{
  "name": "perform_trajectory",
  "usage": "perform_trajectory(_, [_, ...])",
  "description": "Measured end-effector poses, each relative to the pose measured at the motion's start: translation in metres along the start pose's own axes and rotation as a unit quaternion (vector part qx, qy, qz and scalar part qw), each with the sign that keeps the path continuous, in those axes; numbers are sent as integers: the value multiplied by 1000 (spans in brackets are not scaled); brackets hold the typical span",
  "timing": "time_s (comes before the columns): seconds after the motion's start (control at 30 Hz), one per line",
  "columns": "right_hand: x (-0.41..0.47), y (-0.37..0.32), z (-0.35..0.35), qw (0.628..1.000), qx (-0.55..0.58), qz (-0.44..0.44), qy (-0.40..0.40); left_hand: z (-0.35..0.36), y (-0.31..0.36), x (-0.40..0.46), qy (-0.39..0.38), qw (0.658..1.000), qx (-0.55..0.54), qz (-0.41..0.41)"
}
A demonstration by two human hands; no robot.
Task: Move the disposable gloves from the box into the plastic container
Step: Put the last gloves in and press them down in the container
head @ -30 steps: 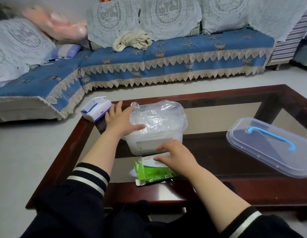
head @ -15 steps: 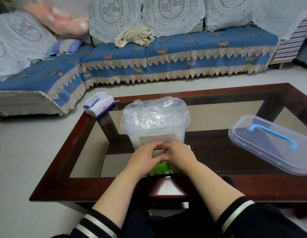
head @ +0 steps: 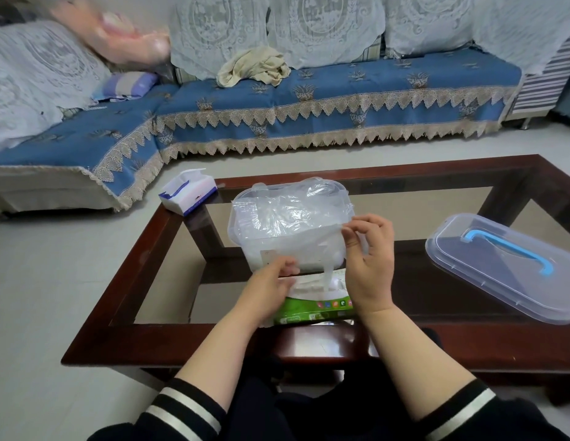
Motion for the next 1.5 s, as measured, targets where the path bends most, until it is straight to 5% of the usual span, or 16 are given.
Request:
perform_trajectory(0.1, [1, 3, -2, 1000, 16, 16, -13, -24, 18, 4, 148, 961, -230, -34])
perform_trajectory(0.23, [3, 4, 0, 1000, 16, 9, -25, -38, 46, 11, 108, 912, -390, -63])
perform_trajectory(0.37, [5, 4, 0, 999, 15, 11, -41, -46, 72, 23, 36, 965, -260, -3])
perform_trajectory(0.6, [11, 11, -10, 999, 39, 25, 5, -73, 117, 55, -66, 979, -161, 109])
perform_trajectory(0.83, [13, 15, -16, 998, 18, 30, 61, -111, 118, 95, 49, 974, -182, 124])
perform_trajectory(1.07, [10, 20, -8, 999, -6, 46, 11, -100, 60, 118, 70, 997, 22, -4])
perform_trajectory(1.33, [6, 21, 2, 996, -52, 46, -47, -74, 35, 110, -8, 953, 296, -62])
perform_trajectory(1.5, [1, 16, 6, 989, -92, 35, -110, -74, 26, 105, 52, 916, 396, -31])
Point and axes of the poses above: each hand's wrist, its own x-axis towards the middle knuckle, its own z-axis out of the palm, y = z × x, the point moved 3 cm from there along x, towards the middle knuckle, and after that the axes turned 7 degrees about z, right-handed, at the moved point
